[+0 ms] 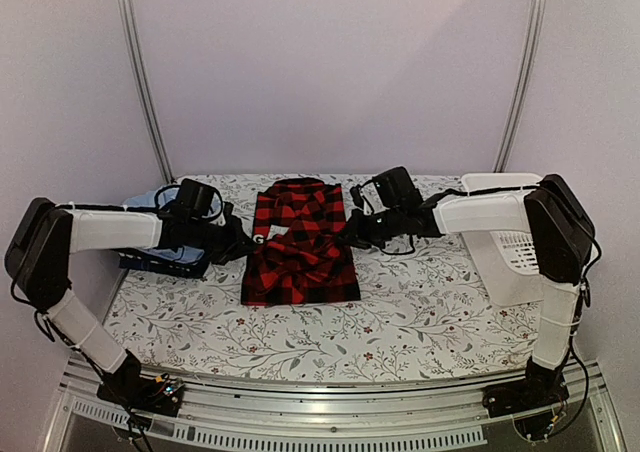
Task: Fold and stack the long sleeve shirts
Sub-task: Fold the rectangle-folded shirt at the center of the board.
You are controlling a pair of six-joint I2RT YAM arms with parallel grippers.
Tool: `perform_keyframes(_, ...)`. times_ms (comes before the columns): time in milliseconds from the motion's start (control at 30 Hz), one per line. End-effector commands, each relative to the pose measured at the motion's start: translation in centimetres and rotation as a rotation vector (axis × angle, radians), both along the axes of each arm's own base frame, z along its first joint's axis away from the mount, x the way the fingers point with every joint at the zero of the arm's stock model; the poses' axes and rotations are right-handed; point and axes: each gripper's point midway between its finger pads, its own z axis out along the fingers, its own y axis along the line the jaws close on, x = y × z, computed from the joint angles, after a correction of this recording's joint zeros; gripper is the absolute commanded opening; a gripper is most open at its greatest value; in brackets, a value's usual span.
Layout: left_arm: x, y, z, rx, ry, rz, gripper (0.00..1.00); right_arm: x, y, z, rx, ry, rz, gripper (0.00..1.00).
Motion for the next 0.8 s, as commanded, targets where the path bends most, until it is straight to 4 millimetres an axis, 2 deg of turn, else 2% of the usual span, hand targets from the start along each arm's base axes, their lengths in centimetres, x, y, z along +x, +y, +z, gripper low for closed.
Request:
perform_keyframes(0, 4.3, 0.3, -0.3, -0.012, -0.056, 0.014, 0.03, 4.6, -0.3, -0.3, 0.008, -0.005, -0.063, 0.00)
perform_keyframes(33, 5.3, 0.2, -0.3, -0.017, -0.063, 0.013, 0.05, 5.3, -0.3, -0.6, 0.006, 0.000, -0.074, 0.03)
perform_keyframes(67, 6.1, 0.0, -0.5, -0.010, -0.065, 0.011, 0.11, 5.9, -0.4, -1.2, 0.002, 0.010, -0.084, 0.09)
perform_keyframes(167, 7.3, 0.0, -0.8, -0.007, -0.064, 0.020, 0.40, 7.1, -0.2, -1.0, 0.010, 0.014, -0.095, 0.31)
perform_keyframes(200, 7.6, 0.0, -0.6, -0.007, -0.072, 0.024, 0.47, 7.3, -0.2, -1.0, 0.007, 0.014, -0.097, 0.38)
perform_keyframes(267, 7.8, 0.2, 0.5, -0.015, -0.098, 0.029, 0.54, 7.4, -0.3, -0.5, -0.004, 0.001, -0.099, 0.48)
perform_keyframes(400, 7.2, 1.0, 2.3, 0.014, -0.137, 0.031, 0.63, 7.3, -1.3, 0.7, -0.049, -0.046, -0.105, 0.53)
perform_keyframes(567, 5.4, 2.0, 3.4, 0.039, -0.181, 0.029, 0.74, 6.1, -2.6, 2.0, -0.096, -0.092, -0.107, 0.58)
perform_keyframes(667, 4.3, 2.1, 3.5, 0.031, -0.186, 0.017, 0.74, 4.6, -2.5, 2.1, -0.131, -0.112, -0.084, 0.58)
perform_keyframes(767, 2.4, 1.9, 2.8, 0.062, -0.163, -0.009, 0.68, 2.4, -2.0, 1.9, -0.176, -0.128, -0.045, 0.58)
